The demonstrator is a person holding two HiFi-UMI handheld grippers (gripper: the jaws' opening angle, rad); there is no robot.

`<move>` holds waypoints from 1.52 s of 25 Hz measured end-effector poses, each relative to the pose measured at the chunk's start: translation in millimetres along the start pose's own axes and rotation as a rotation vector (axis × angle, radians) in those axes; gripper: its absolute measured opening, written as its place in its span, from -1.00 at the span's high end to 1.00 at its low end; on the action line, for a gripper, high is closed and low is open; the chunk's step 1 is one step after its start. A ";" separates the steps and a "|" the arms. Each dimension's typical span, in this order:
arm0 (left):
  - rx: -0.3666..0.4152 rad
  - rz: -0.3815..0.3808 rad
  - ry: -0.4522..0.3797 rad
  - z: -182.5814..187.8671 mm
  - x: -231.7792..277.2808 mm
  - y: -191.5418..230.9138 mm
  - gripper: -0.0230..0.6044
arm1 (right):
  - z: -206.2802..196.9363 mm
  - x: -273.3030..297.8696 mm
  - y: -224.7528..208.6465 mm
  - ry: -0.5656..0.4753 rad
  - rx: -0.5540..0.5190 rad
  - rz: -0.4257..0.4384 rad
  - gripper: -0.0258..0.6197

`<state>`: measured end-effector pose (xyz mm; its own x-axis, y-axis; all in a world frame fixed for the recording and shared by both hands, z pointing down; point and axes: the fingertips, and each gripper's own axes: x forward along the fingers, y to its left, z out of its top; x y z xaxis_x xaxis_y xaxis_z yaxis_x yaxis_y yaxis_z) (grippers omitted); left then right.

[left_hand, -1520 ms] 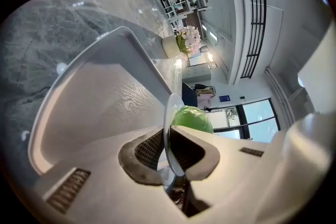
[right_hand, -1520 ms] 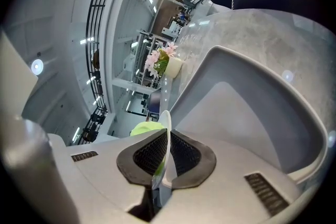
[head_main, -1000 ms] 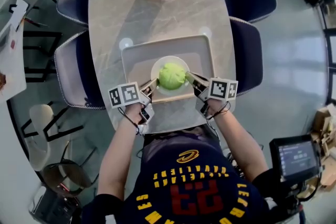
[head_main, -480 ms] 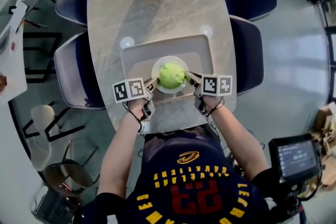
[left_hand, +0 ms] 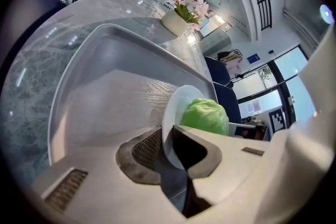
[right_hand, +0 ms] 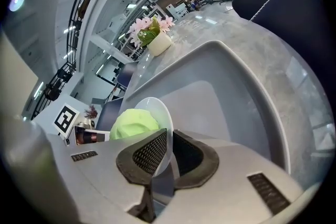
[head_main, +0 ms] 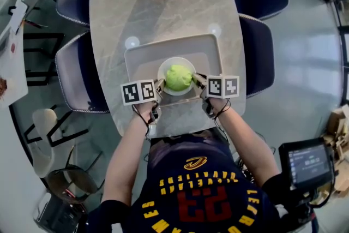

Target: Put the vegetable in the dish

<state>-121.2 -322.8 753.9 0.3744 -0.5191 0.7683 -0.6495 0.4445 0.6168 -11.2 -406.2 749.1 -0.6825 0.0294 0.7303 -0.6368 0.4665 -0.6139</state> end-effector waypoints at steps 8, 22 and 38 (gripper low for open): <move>0.088 0.090 -0.019 -1.7 -2.6 -3.5 0.74 | 0.9 -4.1 0.0 -0.006 -0.071 -0.035 0.84; 0.269 0.204 -0.058 2.2 -6.8 -5.9 0.70 | -0.9 -3.7 -0.3 0.013 -0.188 -0.091 0.81; 0.314 0.253 -0.083 4.8 -4.9 0.2 0.69 | 2.4 0.3 1.1 0.032 -0.353 -0.161 0.80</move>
<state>-126.3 -323.7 749.5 0.1304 -0.4852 0.8646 -0.8896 0.3277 0.3181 -13.0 -407.8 747.9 -0.5689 -0.0443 0.8212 -0.5687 0.7425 -0.3539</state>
